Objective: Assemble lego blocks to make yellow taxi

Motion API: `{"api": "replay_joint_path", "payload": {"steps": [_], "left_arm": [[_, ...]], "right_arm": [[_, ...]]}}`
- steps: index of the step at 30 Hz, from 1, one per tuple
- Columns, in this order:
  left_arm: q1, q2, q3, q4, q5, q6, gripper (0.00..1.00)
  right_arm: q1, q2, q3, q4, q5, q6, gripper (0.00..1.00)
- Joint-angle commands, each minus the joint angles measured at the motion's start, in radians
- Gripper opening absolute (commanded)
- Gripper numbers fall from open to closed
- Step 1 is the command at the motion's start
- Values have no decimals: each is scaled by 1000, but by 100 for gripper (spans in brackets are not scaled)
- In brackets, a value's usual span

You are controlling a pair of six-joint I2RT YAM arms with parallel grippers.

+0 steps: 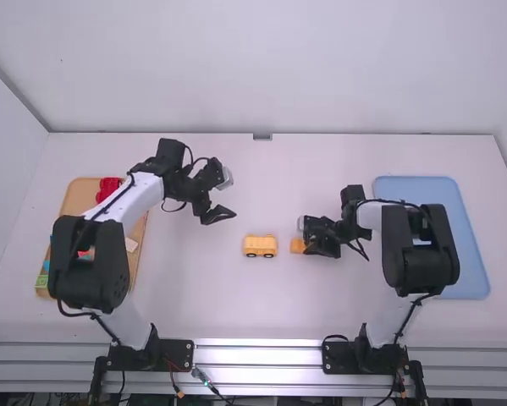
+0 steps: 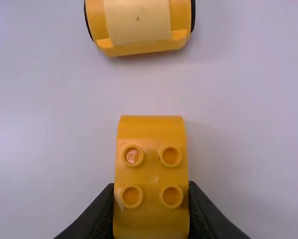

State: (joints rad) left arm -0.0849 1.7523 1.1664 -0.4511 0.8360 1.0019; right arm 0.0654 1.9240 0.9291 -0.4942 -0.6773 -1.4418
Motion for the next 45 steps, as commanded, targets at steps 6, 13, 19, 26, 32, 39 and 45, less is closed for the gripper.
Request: {"api": "replay_joint_path", "payload": {"steps": [6,13,19,26,32,39,45], "left_arm": [[-35,-15,-304,308,255,73,99],[-34,4,-481,675,323,-124,99],[-71,105,-556,896,352,-123,99],[-122,264,-452,863,354,-95,99],[-177,318,-405,826,267,-23,99],[-217,325,-426,910,190,-64,99],[-215,325,-455,992,120,-141,92]], "right_arm": [[16,11,156,-194,-93,-49,2],[71,-1,202,-246,-109,-45,5],[136,-5,237,-245,-101,33,8],[195,-41,237,-214,-60,129,7],[222,-76,218,-171,-38,189,7],[224,-101,131,-63,-61,198,9],[224,-100,91,-23,-94,202,13]]}}
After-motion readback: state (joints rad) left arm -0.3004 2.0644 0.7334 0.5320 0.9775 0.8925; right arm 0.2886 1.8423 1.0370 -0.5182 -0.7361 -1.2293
